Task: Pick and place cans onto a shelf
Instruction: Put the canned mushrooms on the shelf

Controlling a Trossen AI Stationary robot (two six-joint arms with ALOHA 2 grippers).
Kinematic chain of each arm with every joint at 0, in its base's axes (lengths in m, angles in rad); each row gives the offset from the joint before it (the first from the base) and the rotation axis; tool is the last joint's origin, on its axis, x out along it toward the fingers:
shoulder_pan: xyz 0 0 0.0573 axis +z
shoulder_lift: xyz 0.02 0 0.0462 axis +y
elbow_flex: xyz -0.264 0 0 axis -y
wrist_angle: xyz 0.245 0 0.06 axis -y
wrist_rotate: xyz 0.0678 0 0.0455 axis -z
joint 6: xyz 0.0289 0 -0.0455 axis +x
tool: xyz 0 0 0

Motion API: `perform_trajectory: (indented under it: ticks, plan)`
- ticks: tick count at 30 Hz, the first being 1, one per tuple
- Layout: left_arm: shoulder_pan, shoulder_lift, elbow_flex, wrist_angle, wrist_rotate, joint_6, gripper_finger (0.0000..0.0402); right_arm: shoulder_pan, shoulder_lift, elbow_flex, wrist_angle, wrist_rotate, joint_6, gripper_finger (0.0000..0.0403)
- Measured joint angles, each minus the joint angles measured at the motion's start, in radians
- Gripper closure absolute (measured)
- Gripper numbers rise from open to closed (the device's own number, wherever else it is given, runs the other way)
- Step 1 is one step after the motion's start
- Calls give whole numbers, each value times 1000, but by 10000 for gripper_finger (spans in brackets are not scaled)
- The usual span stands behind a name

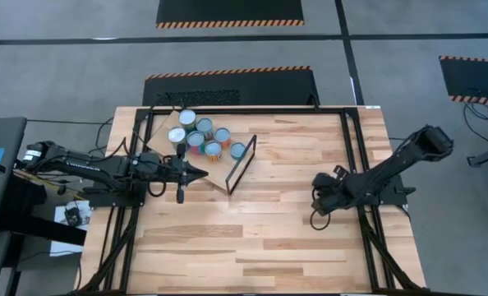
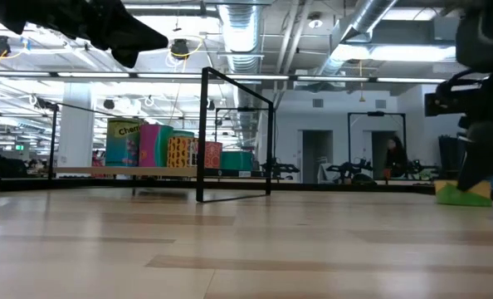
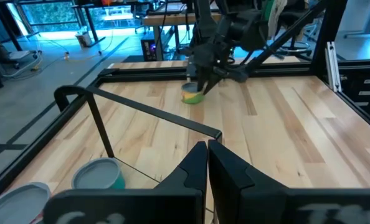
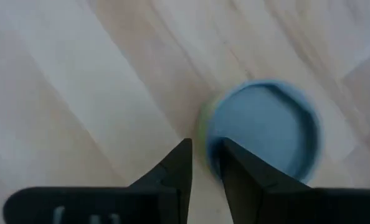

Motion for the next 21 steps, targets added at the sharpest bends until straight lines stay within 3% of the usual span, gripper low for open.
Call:
perform_trajectory:
  ticks: [7, 21]
  plan:
    - [0, 0, 0, -2, 0, 0, 398, 1, 31, 17, -7, -15, -26, 324]
    - [0, 0, 0, -5, 0, -1, 398, -13, 72, 57, -22, -27, -57, 326]
